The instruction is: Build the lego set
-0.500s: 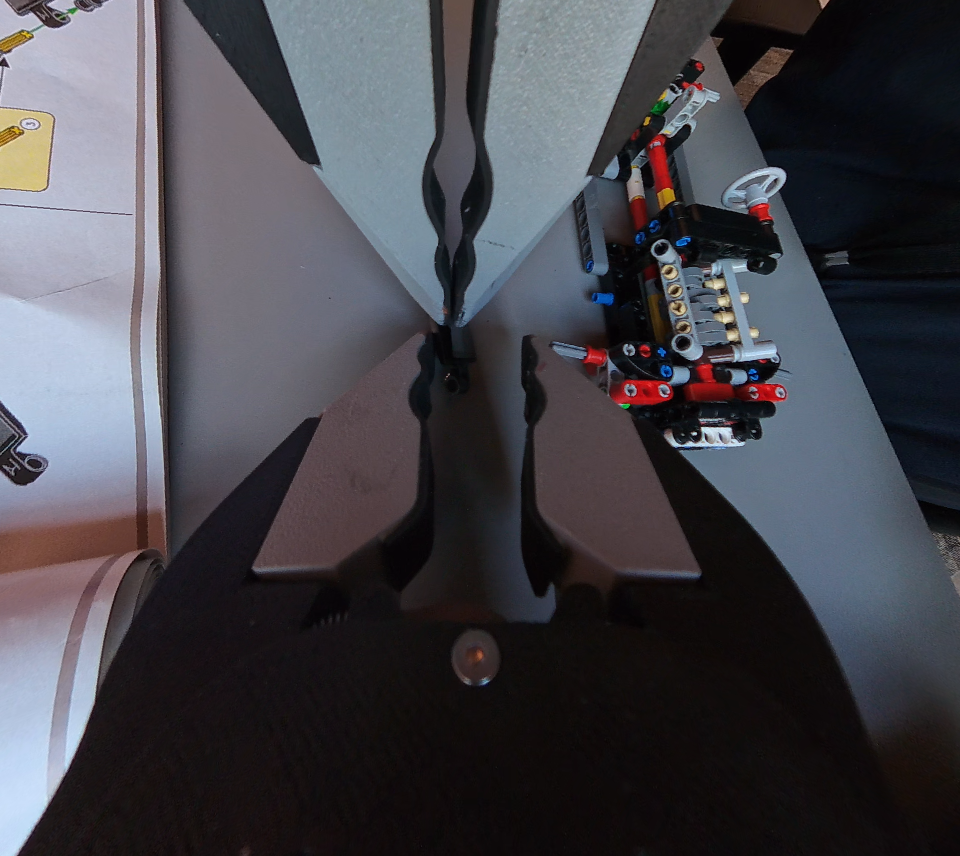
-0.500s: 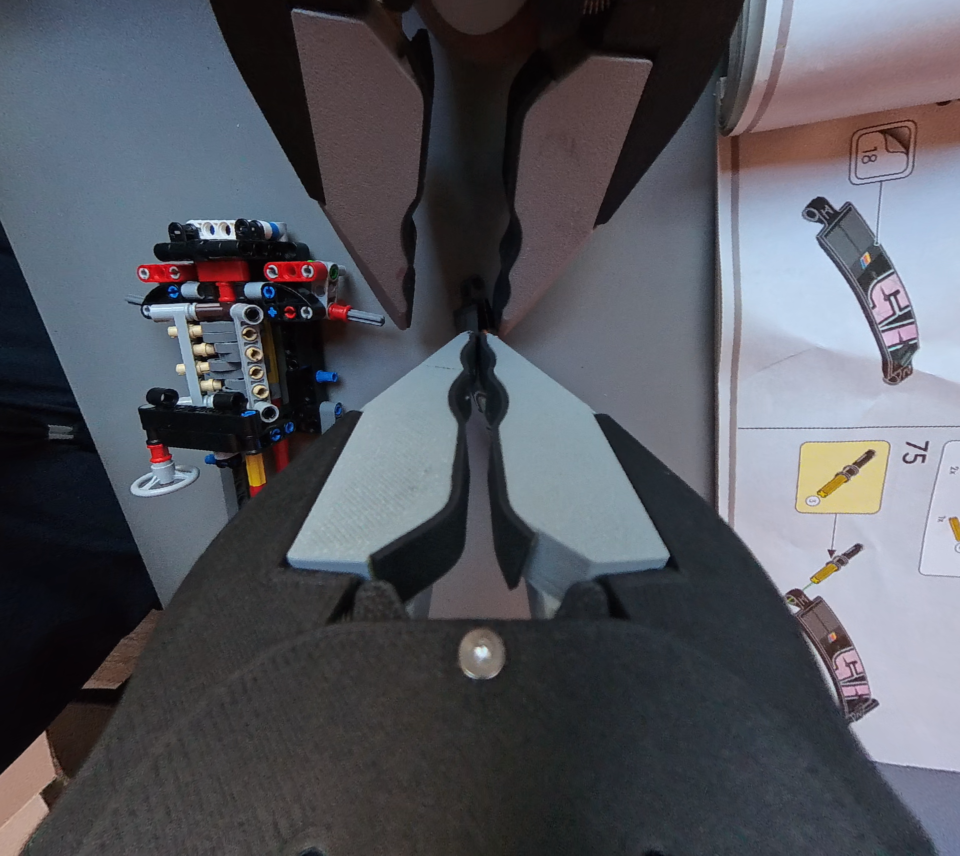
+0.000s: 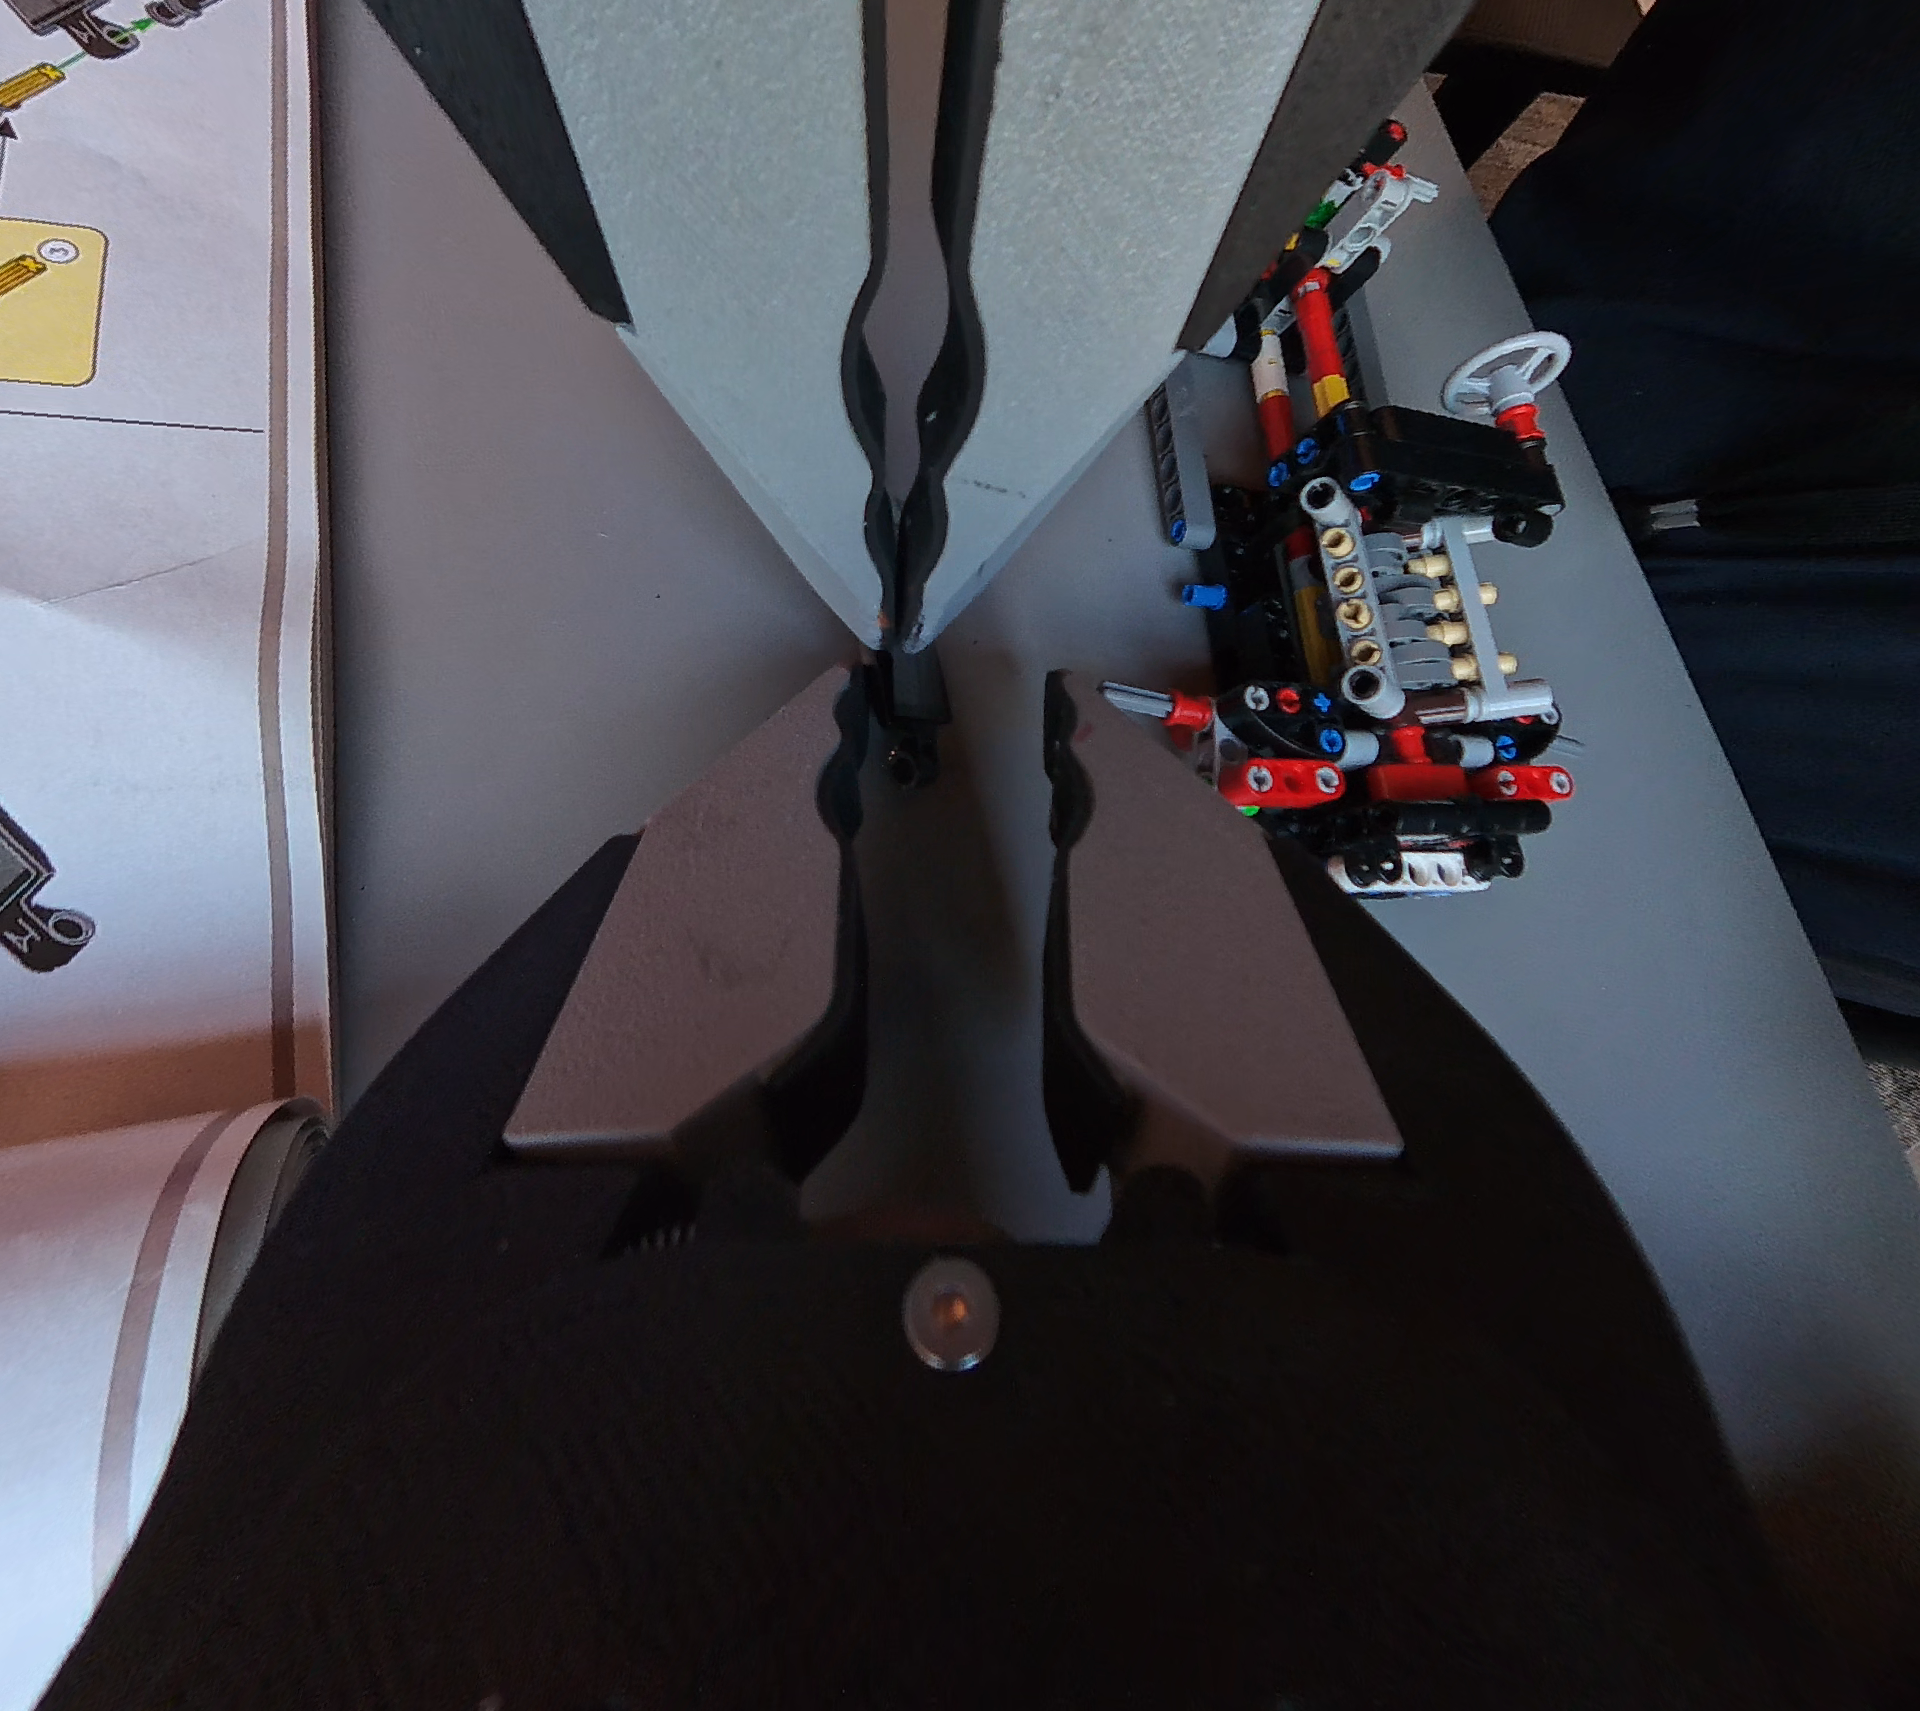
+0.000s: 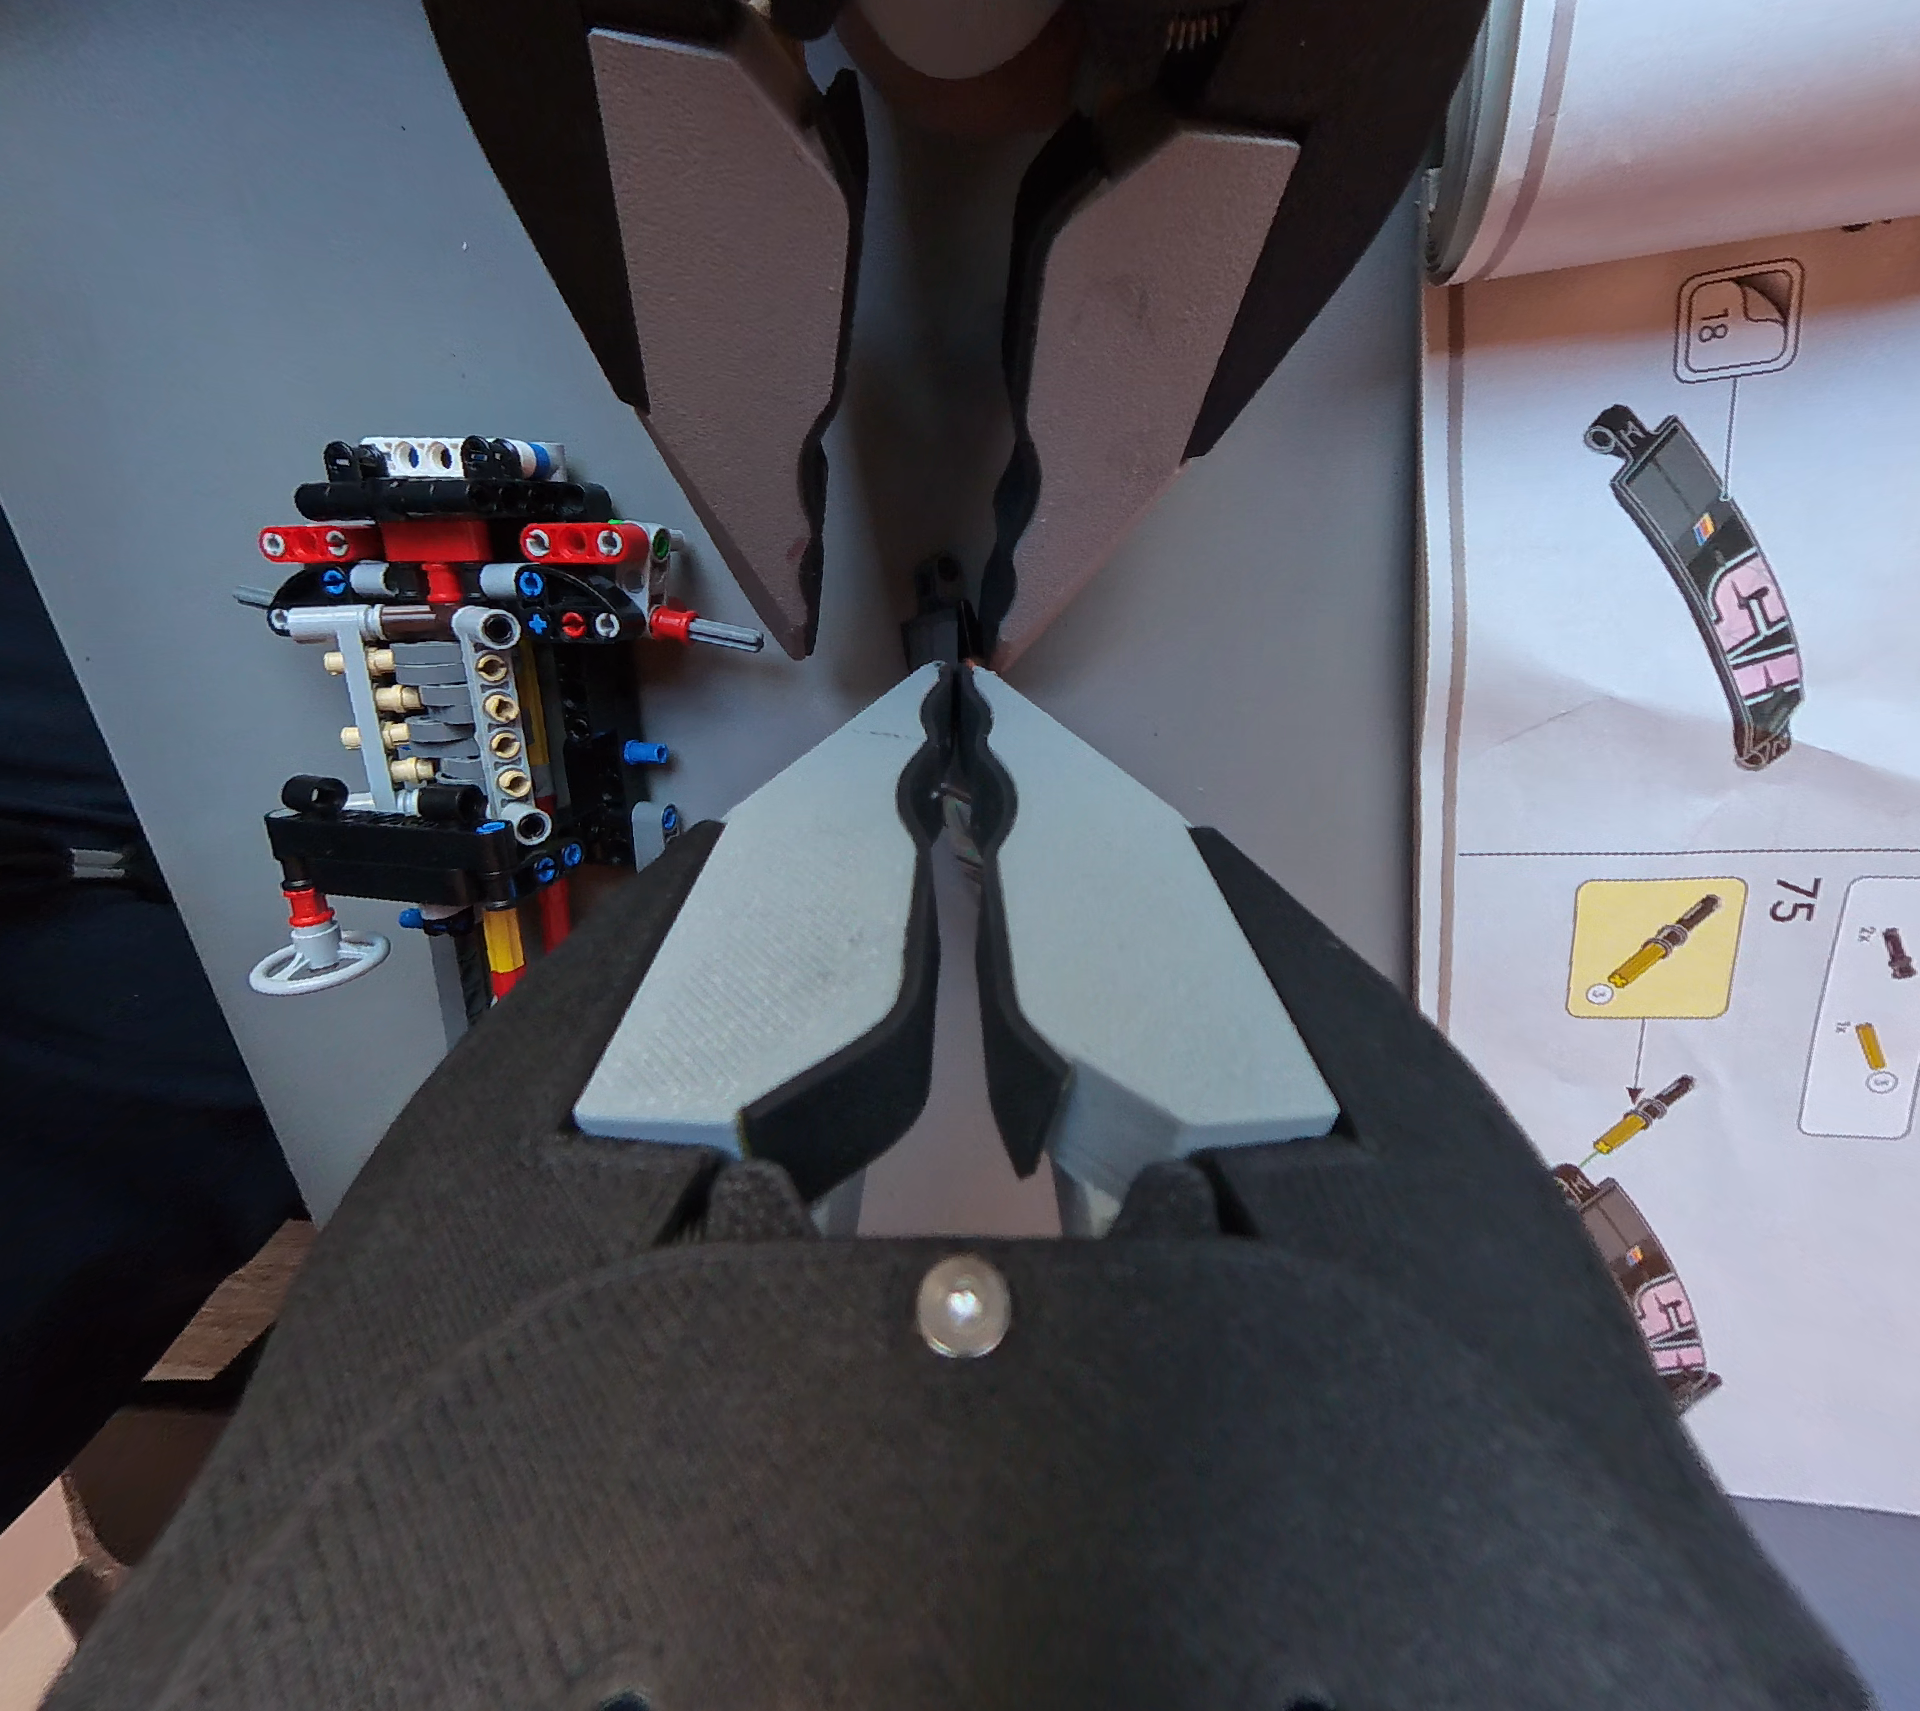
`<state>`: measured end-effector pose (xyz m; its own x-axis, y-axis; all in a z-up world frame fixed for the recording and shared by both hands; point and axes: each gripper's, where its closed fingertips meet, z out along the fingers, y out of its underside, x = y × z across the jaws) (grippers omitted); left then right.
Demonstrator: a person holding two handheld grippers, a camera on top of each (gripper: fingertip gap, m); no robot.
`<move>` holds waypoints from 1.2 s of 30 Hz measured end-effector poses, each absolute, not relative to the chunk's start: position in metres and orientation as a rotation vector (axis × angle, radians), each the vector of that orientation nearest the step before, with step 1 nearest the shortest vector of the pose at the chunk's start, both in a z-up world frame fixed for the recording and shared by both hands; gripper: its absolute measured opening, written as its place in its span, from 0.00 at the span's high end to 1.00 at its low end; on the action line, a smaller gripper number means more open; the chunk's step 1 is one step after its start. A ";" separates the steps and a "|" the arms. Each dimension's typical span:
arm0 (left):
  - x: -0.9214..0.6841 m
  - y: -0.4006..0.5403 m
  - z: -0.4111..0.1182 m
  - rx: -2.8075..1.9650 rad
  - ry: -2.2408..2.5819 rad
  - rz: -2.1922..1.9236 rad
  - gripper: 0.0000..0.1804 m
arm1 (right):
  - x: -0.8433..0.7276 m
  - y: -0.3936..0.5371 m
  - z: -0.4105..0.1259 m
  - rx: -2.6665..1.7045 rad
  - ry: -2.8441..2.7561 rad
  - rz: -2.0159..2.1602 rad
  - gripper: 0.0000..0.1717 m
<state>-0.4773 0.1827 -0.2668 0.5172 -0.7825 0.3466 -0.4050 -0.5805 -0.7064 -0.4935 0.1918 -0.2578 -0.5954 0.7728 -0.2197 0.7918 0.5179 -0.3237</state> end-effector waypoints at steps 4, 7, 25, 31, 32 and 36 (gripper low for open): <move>-0.477 0.182 -0.267 -2.206 0.965 -0.900 0.83 | -0.493 0.191 -0.258 1.357 2.740 -0.604 1.00; -0.477 0.182 -0.267 -2.206 0.967 -0.904 0.83 | -0.492 0.190 -0.257 1.314 2.788 -0.592 1.00; -0.477 0.179 -0.265 -2.201 0.962 -0.948 0.79 | -0.493 0.192 -0.259 1.231 2.966 -0.551 1.00; -0.477 0.180 -0.265 -2.204 0.961 -0.943 0.80 | -0.493 0.191 -0.259 1.213 2.991 -0.524 1.00; -0.477 0.180 -0.265 -2.205 0.960 -0.942 0.81 | -0.493 0.191 -0.259 1.212 2.993 -0.520 1.00; -0.477 0.180 -0.265 -2.206 0.958 -0.942 0.81 | -0.493 0.191 -0.259 1.203 3.006 -0.504 1.00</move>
<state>-0.4771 0.1801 -0.2653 0.5004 -0.7785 0.3790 -0.3919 -0.5939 -0.7026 -0.4929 0.1910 -0.2591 -0.7223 0.6914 0.0113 0.6499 0.6844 -0.3304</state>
